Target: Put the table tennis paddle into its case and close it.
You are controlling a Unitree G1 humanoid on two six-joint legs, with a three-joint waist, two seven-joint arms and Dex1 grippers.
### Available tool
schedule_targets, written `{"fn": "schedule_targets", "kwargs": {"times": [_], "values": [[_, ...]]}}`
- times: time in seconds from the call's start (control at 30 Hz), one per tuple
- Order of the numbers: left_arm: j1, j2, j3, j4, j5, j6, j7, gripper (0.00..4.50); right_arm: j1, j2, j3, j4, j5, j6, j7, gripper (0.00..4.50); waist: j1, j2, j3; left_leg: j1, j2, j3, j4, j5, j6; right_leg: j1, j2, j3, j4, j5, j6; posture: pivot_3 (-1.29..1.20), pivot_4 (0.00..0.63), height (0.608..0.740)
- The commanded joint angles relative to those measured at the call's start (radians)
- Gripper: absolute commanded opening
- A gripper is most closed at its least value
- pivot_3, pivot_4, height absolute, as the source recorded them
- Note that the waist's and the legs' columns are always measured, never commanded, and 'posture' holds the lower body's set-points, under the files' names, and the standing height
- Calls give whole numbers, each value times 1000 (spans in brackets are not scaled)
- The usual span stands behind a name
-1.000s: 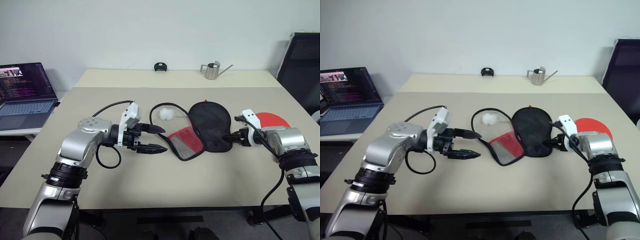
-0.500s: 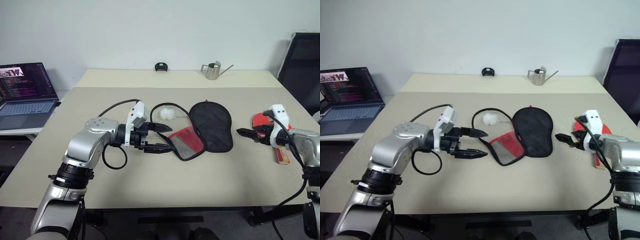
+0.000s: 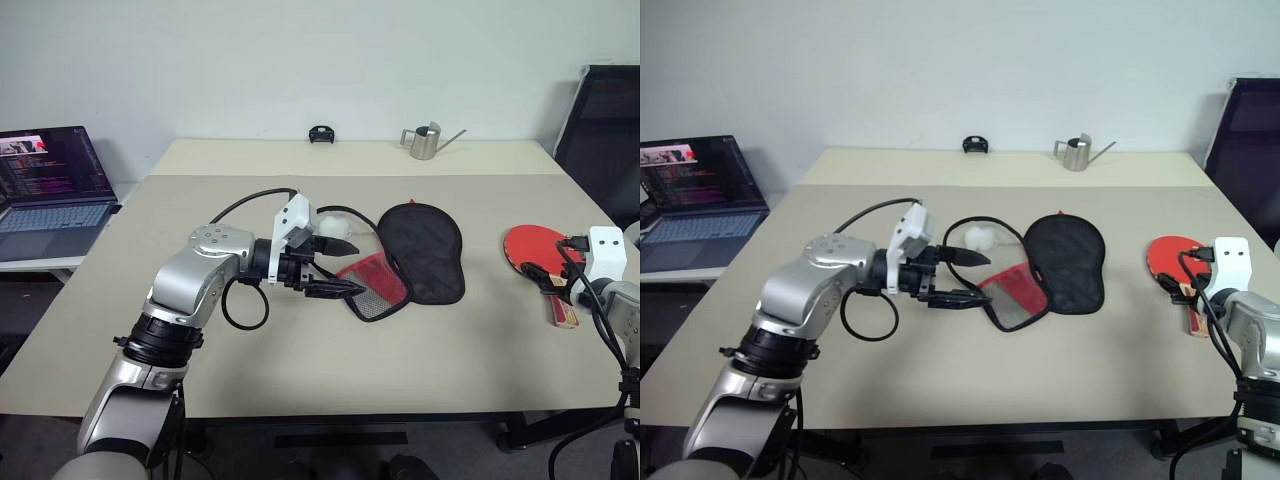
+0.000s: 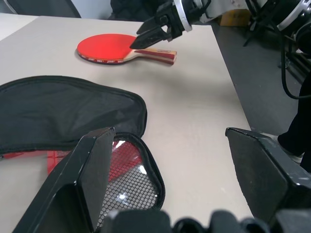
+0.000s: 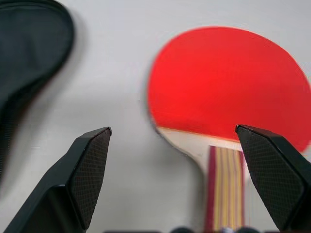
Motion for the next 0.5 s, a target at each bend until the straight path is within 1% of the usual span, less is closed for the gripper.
{"fn": "schedule_targets", "kwargs": {"times": [0.03, 0.27, 0.5], "values": [[-27, 4, -2, -18, 2, -3, -4, 3999, -12, -19, -25, 47, 2, -35, 2, 4486, 0, 0, 0, 0, 0, 0, 0, 0, 0, 0, 0, 0, 0, 0, 0, 0, 150, 740], [-14, 18, 9, -34, 1, 6, 3, 3999, -13, -44, 1, 168, -16, -91, 28, 4486, 0, 0, 0, 0, 0, 0, 0, 0, 0, 0, 0, 0, 0, 0, 0, 0, 150, 740], [-8, 24, 10, -36, 0, 5, 8, 3999, -13, -35, 26, 193, -30, -112, 15, 4486, 0, 0, 0, 0, 0, 0, 0, 0, 0, 0, 0, 0, 0, 0, 0, 0, 150, 740]]}}
